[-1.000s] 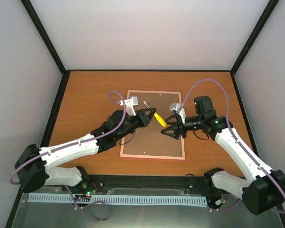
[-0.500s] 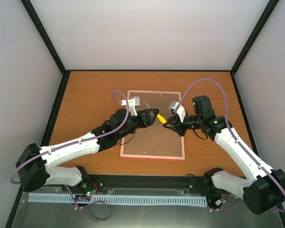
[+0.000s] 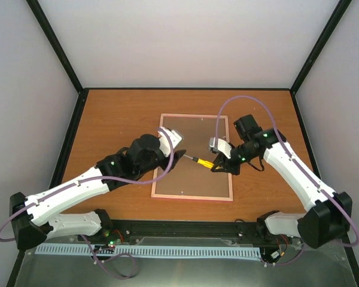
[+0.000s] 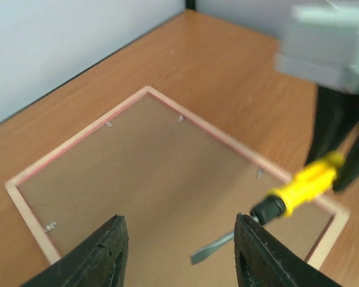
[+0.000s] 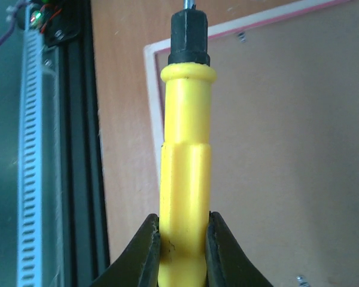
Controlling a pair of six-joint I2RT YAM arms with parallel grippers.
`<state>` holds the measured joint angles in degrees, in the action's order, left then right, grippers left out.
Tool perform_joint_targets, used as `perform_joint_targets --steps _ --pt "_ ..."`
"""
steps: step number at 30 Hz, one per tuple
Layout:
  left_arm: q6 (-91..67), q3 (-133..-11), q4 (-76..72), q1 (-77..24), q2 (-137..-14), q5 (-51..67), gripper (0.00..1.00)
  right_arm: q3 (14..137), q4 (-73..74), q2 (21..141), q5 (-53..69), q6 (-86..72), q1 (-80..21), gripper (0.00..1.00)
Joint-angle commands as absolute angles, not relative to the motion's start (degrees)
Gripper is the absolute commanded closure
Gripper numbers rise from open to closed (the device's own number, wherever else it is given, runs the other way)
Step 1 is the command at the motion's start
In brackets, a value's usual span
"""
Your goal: Take the photo out of the frame
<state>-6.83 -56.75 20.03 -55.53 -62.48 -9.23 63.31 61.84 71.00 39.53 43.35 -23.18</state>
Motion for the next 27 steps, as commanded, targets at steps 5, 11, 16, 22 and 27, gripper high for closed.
perform_joint_targets --steps 5,11,16,22,27 --pt "21.4 -61.2 29.1 -66.2 -67.5 -14.5 0.5 72.0 74.4 77.9 39.1 49.8 -27.8 0.97" --pt "25.3 -63.8 33.0 -67.8 -72.1 -16.7 0.53 73.1 75.4 79.2 39.9 50.4 -29.6 0.97" --pt "27.1 -62.2 32.3 -67.9 -71.6 -16.7 0.57 71.9 74.9 77.9 40.3 50.7 -29.8 0.97" --pt "28.0 -62.6 32.7 -68.1 -72.1 -16.4 0.73 71.0 75.1 77.4 41.4 50.8 -29.8 0.97" --pt "26.9 -61.9 30.8 -68.2 -71.4 -13.6 0.82 71.9 74.7 77.5 42.8 49.1 -29.7 0.84"
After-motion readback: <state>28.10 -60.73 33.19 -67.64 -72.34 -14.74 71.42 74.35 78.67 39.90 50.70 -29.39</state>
